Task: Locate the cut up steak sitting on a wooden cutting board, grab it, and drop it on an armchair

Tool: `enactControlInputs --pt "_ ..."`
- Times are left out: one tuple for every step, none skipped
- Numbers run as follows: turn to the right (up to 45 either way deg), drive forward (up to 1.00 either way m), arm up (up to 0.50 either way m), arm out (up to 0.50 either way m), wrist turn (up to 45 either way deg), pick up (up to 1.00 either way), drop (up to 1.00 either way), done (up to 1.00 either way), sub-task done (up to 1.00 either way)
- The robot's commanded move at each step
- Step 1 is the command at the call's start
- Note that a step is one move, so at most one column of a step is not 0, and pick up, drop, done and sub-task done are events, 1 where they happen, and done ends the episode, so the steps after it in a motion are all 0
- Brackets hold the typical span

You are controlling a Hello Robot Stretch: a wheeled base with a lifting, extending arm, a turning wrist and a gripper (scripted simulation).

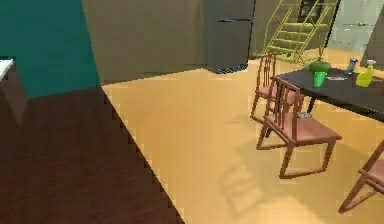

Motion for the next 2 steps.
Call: enactControlInputs --pt "0.0 1.0 0.0 0.0 0.0 0.0 0.0 0.0 0.0" --pt "6.0 0.0 0.0 0.0 0.0 0.0 0.0 0.0 0.0"
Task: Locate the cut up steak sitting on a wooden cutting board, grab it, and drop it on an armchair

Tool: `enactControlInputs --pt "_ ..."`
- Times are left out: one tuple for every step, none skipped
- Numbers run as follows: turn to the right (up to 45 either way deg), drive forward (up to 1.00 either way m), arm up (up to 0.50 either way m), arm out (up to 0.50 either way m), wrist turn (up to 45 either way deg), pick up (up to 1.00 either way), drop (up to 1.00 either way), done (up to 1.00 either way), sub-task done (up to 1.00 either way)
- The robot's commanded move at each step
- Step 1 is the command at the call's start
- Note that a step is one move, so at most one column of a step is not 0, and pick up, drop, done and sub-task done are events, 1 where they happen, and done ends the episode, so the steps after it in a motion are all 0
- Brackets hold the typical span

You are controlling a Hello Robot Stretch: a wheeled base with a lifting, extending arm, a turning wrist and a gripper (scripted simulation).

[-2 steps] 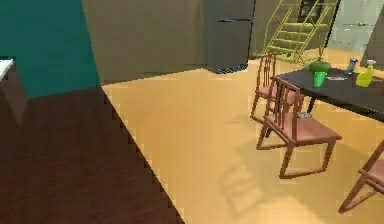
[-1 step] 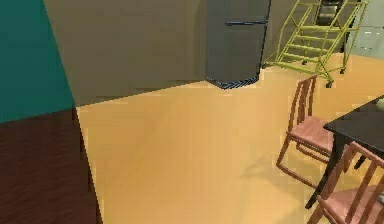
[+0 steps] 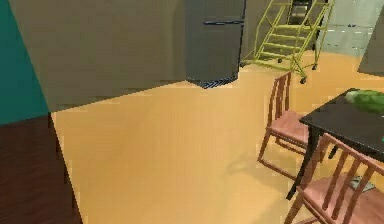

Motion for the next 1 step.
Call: enactControlInputs --pt "0.0 0.5 0.0 0.0 0.0 0.0 0.0 0.0 0.0"
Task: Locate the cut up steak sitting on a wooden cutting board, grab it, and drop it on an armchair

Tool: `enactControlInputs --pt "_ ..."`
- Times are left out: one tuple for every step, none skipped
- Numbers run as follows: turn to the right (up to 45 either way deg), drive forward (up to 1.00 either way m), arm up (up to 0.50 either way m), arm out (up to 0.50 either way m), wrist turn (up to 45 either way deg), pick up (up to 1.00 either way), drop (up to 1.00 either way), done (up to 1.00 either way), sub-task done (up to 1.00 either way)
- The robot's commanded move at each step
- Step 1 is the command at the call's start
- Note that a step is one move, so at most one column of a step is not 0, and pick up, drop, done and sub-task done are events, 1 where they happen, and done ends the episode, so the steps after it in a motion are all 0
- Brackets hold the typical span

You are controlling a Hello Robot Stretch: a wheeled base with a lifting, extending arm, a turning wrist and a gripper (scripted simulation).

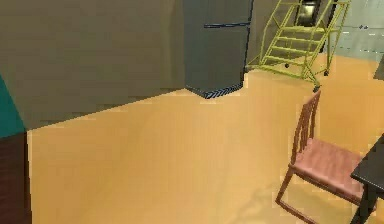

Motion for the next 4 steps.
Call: enactControlInputs --pt "3.0 0.0 0.0 0.0 0.0 0.0 0.0 0.0 0.0" --pt "0.0 1.0 0.0 0.0 0.0 0.0 0.0 0.0 0.0" --pt "0.0 0.5 0.0 0.0 0.0 0.0 0.0 0.0 0.0" --pt "33.0 0.0 0.0 0.0 0.0 0.0 0.0 0.0 0.0"
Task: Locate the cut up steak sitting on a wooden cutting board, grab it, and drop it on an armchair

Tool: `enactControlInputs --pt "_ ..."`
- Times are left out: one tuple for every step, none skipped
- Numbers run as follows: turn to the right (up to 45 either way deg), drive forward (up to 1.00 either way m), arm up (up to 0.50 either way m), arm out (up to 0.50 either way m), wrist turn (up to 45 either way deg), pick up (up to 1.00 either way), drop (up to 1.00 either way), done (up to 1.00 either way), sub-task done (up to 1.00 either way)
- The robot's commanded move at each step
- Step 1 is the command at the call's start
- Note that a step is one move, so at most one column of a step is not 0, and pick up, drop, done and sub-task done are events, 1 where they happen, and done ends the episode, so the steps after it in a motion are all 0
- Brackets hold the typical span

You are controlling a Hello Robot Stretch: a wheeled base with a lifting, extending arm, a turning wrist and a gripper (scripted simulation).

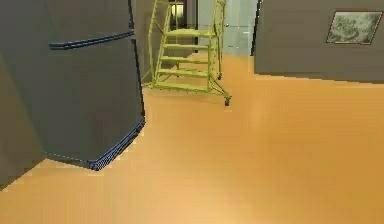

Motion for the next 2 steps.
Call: enactControlInputs --pt "0.0 1.0 0.0 0.0 0.0 0.0 0.0 0.0 0.0" --pt "18.0 0.0 0.0 0.0 0.0 0.0 0.0 0.0 0.0"
